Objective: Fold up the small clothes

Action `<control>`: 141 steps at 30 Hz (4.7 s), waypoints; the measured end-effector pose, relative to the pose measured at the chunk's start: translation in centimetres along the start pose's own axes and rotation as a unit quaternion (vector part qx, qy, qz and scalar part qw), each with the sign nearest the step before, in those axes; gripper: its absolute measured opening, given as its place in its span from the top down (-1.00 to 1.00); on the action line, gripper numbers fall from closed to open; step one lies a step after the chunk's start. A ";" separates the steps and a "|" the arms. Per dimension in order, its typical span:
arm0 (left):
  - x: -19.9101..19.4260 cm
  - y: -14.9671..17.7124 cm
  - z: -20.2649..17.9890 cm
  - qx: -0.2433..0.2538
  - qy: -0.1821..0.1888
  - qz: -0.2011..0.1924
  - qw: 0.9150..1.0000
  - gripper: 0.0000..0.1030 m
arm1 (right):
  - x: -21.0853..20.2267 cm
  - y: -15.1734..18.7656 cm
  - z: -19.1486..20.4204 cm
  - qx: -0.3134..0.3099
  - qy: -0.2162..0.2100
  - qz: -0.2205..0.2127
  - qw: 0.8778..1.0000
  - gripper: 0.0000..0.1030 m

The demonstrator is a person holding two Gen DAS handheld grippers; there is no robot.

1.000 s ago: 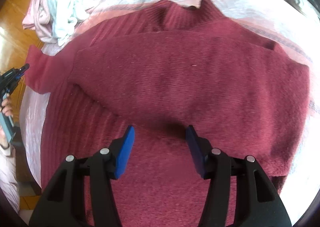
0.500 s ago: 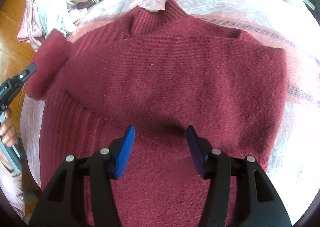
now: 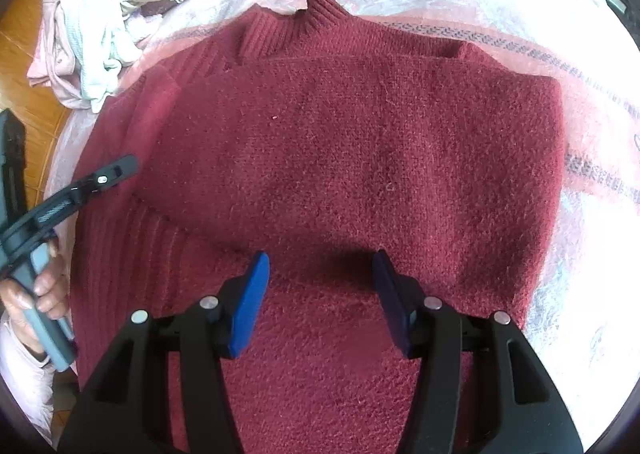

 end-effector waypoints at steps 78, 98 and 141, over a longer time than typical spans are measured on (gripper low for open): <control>0.4 -1.5 8.5 0.005 -0.172 -0.021 0.985 -0.13 | -1.6 -1.5 -2.4 0.084 0.016 -0.008 0.996 0.29; -0.8 -2.2 7.5 0.013 -0.167 -0.043 0.985 -0.16 | -2.0 -3.4 -6.8 0.135 -0.005 -0.046 0.990 -0.15; 1.6 -1.6 7.3 0.032 -0.189 -0.039 0.981 -0.45 | -1.6 -1.2 -10.0 0.113 0.028 -0.042 0.992 0.91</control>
Point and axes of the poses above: each gripper's, at about its wrist camera, not at the fingertips, and x roughly the way its jaws point, z to its left, y to its underside, the point moved 2 cm from there along x, roughly the way its jaws point, and after that the axes turned 4 degrees about -z, right-handed, at the moved point
